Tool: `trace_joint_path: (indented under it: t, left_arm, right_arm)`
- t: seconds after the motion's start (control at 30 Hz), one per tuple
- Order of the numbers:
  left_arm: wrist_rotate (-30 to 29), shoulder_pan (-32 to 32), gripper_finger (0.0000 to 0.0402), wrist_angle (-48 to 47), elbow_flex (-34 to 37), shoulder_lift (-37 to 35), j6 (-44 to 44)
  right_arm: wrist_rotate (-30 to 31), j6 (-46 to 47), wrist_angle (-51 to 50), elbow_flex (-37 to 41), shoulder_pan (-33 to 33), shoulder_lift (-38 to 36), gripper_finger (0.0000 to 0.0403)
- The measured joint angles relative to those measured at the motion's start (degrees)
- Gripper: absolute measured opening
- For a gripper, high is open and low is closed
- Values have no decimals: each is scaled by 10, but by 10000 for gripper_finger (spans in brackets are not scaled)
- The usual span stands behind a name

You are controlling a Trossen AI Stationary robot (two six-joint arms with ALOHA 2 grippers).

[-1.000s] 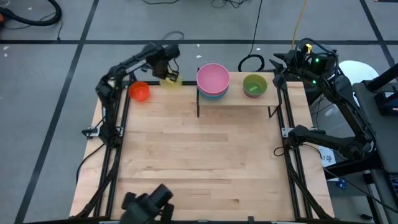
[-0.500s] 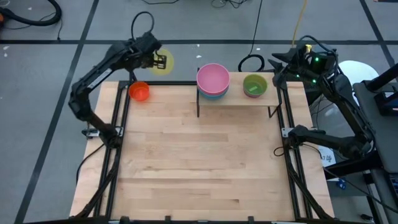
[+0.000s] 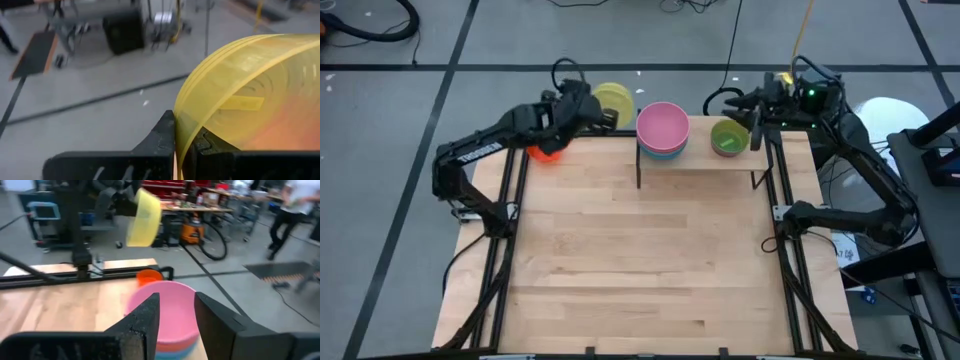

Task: Place and stack bowls onto a shelf
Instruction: Stack the yellow bowl on top of the green bowl on the shelf

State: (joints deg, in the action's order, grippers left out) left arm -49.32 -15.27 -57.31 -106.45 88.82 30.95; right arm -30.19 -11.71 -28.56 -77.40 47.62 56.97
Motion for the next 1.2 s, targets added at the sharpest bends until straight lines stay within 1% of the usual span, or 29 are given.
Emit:
trace_joint_path:
  t: [0.17,0.27,0.33,0.4,0.47,0.53,0.63,0.7,0.8,0.93,1.0,1.13,1.2]
  left_arm:
    - [-63,49,3,121,-1,10,-76]
    - [-88,60,3,199,0,29,-122]
    - [-92,60,3,239,0,41,-155]
    - [-95,60,3,288,0,61,-196]
    - [-96,56,3,314,0,75,-226]
    - [-97,54,3,358,0,92,-245]
    - [-96,47,3,394,0,100,-267]
    - [-95,45,3,423,-2,108,-276]
    - [-89,38,3,430,0,112,-294]
    - [-65,32,3,439,0,115,-294]
    - [-62,31,3,439,0,115,-294]
    - [-65,30,3,439,0,115,-296]
    - [-66,30,3,439,0,115,-300]
  right_arm:
    - [1,-13,42,0,-63,20,112]
    - [1,-14,81,0,-98,37,112]
    - [11,-14,106,0,-116,48,112]
    - [37,-25,127,0,-133,59,112]
    - [72,-44,139,0,-145,68,112]
    - [111,-60,146,0,-156,78,112]
    - [162,-71,152,0,-167,95,112]
    - [171,-72,151,0,-173,107,112]
    - [184,-72,165,0,-184,128,112]
    - [190,-73,203,0,-197,155,112]
    - [225,-75,220,0,-206,164,112]
    - [327,-84,238,0,-224,176,111]
    - [347,-93,237,0,-231,178,111]
